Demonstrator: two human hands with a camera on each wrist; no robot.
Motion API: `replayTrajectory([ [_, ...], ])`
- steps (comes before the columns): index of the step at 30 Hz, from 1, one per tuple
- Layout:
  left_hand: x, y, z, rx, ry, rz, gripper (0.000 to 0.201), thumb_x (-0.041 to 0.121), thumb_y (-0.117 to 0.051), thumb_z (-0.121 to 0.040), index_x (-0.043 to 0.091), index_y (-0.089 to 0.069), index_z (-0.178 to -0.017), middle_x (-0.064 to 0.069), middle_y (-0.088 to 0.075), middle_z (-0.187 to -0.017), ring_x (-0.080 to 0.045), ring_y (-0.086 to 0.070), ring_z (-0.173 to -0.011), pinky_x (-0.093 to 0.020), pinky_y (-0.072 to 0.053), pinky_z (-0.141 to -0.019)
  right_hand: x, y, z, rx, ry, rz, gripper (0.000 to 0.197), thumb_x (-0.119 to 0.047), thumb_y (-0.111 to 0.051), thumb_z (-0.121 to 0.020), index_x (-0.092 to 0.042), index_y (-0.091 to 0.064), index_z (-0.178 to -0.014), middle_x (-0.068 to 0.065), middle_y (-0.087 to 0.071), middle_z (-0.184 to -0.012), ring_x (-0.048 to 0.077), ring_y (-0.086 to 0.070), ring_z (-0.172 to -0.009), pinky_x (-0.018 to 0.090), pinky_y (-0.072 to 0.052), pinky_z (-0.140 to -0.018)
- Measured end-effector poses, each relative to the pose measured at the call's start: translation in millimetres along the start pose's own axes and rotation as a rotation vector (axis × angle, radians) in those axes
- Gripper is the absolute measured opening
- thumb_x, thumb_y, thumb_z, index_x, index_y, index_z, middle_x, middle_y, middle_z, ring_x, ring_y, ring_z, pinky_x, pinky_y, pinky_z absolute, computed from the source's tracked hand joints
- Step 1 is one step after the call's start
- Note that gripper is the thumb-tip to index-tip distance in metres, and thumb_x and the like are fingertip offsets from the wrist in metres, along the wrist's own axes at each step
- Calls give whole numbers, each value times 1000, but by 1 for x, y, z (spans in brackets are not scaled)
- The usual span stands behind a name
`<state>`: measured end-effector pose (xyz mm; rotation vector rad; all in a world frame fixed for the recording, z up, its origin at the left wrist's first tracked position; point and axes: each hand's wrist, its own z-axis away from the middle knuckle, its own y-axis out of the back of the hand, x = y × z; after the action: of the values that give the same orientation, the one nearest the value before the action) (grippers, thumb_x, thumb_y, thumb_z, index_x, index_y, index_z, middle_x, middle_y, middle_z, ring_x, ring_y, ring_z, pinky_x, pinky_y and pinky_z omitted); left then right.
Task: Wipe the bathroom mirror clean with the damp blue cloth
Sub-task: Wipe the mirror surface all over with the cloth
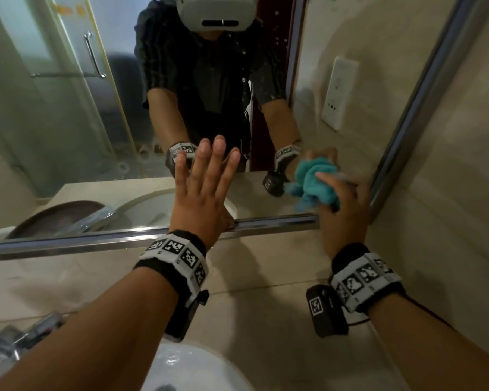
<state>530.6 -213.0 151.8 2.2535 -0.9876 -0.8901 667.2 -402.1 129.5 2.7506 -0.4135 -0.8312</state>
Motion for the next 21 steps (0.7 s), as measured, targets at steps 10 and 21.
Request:
replayTrajectory([
  [10,-1,0,0,-46,-3,-32,136,75,-68,-56,13,9,-150,-12,33,-149,-30,27,-139,-51,17,-112,18,3,5,-39,59,69,38,-3,-60,-80,-19,-56,-113,20,-39,-120,41,-50,-105,42,-45,-94],
  [21,-1,1,1,-56,3,-4,136,70,-71,-56,14,10,-150,-11,32,-150,-29,24,-140,-50,16,-113,19,4,20,-247,49,114,41,0,-65,-75,-17,-58,-111,12,-37,-121,31,-45,-108,34,-43,-95],
])
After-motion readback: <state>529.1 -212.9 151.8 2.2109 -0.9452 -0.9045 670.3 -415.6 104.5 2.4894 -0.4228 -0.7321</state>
